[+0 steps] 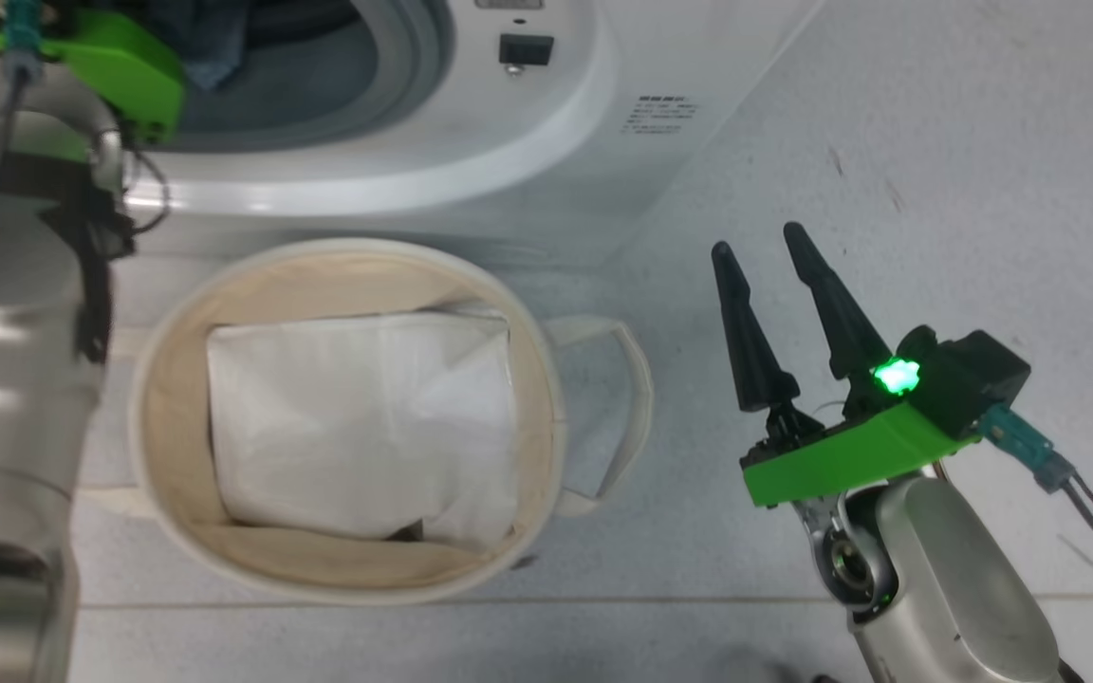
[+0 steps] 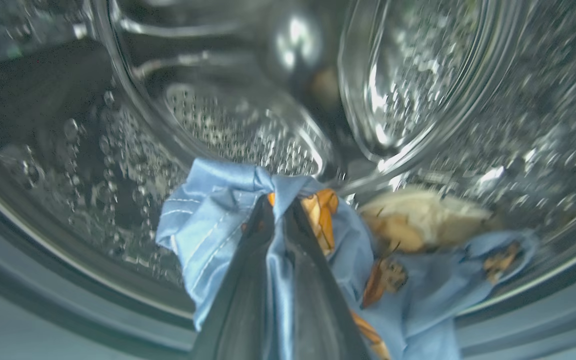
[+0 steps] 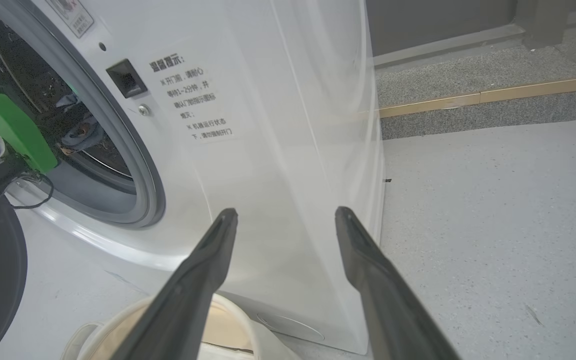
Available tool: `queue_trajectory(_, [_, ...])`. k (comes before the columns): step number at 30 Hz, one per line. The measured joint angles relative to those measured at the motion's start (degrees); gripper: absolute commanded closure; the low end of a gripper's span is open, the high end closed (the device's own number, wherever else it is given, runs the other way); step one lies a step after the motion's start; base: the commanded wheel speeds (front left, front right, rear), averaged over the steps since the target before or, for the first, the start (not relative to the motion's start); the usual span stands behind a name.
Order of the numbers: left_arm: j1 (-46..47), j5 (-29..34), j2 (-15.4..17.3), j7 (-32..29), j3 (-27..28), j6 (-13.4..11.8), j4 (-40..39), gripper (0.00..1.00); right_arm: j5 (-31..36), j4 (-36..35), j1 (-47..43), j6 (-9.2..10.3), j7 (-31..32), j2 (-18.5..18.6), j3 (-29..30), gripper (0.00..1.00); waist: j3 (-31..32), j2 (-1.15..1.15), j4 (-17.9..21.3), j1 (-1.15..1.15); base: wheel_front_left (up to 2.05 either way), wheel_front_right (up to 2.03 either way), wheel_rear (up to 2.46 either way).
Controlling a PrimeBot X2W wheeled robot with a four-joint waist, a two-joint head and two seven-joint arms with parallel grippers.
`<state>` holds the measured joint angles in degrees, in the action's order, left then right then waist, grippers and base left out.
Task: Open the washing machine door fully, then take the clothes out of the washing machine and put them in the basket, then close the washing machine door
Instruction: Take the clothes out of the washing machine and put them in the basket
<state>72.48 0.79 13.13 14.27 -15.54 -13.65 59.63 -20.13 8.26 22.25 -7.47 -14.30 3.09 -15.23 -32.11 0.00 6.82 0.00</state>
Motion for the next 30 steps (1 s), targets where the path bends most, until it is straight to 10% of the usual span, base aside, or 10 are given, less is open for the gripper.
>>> queue_trajectory(30, [-39.7, -4.41, -0.74, 0.48, 2.0, -2.52, -66.85, 1.0, 0.99, 2.44, -6.81, 0.0, 0.0, 0.01, 2.47, 0.0, 14.6, 0.0, -5.17, 0.0, 0.0, 0.0, 0.0])
